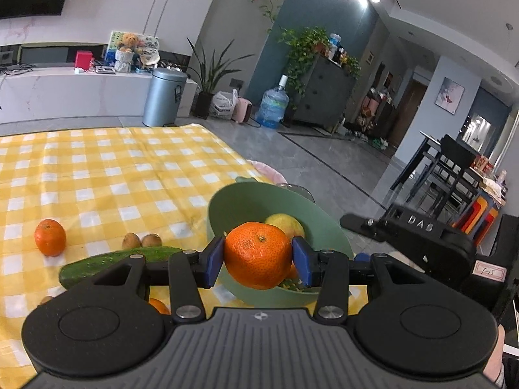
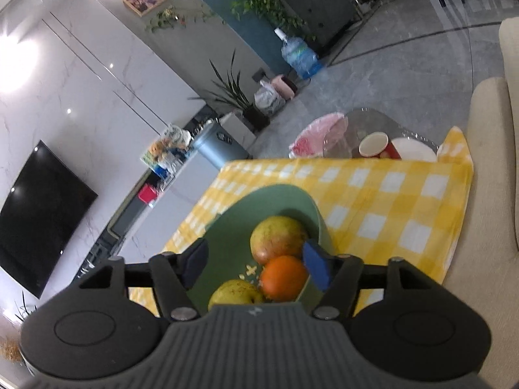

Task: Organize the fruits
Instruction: 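Open the right tool over the bowl while the left tool opens releasing its mandarin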

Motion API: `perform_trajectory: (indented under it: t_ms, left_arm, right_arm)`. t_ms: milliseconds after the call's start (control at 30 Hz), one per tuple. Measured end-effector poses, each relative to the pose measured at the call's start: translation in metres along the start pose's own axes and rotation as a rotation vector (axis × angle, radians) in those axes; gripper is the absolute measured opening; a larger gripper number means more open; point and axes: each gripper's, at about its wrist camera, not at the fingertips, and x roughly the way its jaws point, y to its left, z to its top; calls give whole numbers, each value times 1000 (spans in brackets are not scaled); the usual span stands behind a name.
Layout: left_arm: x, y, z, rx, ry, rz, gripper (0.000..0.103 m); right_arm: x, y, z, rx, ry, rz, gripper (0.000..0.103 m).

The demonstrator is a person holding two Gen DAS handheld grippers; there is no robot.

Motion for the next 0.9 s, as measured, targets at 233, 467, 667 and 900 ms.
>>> perform_trajectory:
  t_ms: [233,467,667,900]
  left_arm:
    - [17,-18,-3,36,69,-71,52]
    - [53,-34,-2,84,157,-56,52]
    - [71,-38,-3,112,188,-18,52]
    - [71,-38,-5,115,175,-2,61]
  right_arm:
    - [-2,-6,3,21,-21,20,66]
    - [-2,-8,3,19,-17,55,66]
    - [2,-12,4,31,-7,69,66]
    - [4,-18,5,52,-3,69,66]
